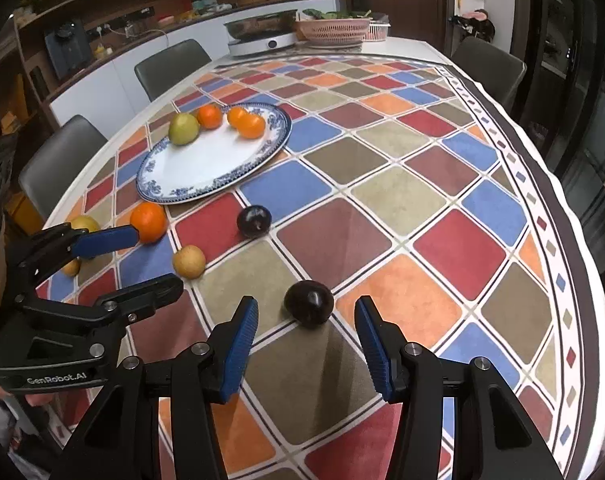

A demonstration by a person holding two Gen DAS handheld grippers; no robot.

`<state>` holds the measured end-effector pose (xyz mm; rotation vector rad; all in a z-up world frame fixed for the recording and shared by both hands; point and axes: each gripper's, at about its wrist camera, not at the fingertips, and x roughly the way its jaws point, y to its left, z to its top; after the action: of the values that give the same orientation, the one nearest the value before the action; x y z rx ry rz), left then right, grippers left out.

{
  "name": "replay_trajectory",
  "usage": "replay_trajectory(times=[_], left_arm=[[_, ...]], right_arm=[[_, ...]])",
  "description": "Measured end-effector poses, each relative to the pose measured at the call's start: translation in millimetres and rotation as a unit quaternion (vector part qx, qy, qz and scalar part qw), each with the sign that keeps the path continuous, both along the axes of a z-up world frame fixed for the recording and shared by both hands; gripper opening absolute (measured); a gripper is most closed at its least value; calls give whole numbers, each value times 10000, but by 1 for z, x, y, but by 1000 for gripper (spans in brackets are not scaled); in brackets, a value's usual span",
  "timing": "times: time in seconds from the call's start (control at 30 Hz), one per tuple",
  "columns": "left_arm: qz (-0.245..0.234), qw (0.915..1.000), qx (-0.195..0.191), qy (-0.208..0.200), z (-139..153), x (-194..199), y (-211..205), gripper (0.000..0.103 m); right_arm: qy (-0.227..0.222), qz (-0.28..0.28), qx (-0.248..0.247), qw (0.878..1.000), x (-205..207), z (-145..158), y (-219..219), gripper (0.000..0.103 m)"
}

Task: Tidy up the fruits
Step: 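Move both open tools back toward the remaining fruits on the table, then grasp a small brown kiwi with the left tool while the right tool grasps a dark plum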

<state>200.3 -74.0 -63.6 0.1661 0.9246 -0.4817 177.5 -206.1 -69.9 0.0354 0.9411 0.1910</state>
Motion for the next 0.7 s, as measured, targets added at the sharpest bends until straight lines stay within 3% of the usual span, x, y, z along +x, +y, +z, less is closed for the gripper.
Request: replay_trajectory(times=[0.13, 0.33, 0.5, 0.6, 0.7], left_arm=[[-31, 10000, 25, 60, -7, 7, -1, 71], [-94, 9998, 11, 198, -18, 16, -4, 61], [-159, 9994, -38, 318, -24, 22, -7, 42], [-179, 9993, -46, 315, -26, 23, -8, 37], [-160, 9993, -94, 339, -26, 24, -8, 30]], right_arm=[[65, -6, -32, 10000, 3, -6, 1, 51], [162, 67, -19, 9998, 9, -13, 4, 51], [178, 125, -93, 9997, 13, -17, 9, 51], [178, 141, -122, 9997, 14, -19, 9, 50], [206, 171, -136, 9995, 15, -21, 10, 42]])
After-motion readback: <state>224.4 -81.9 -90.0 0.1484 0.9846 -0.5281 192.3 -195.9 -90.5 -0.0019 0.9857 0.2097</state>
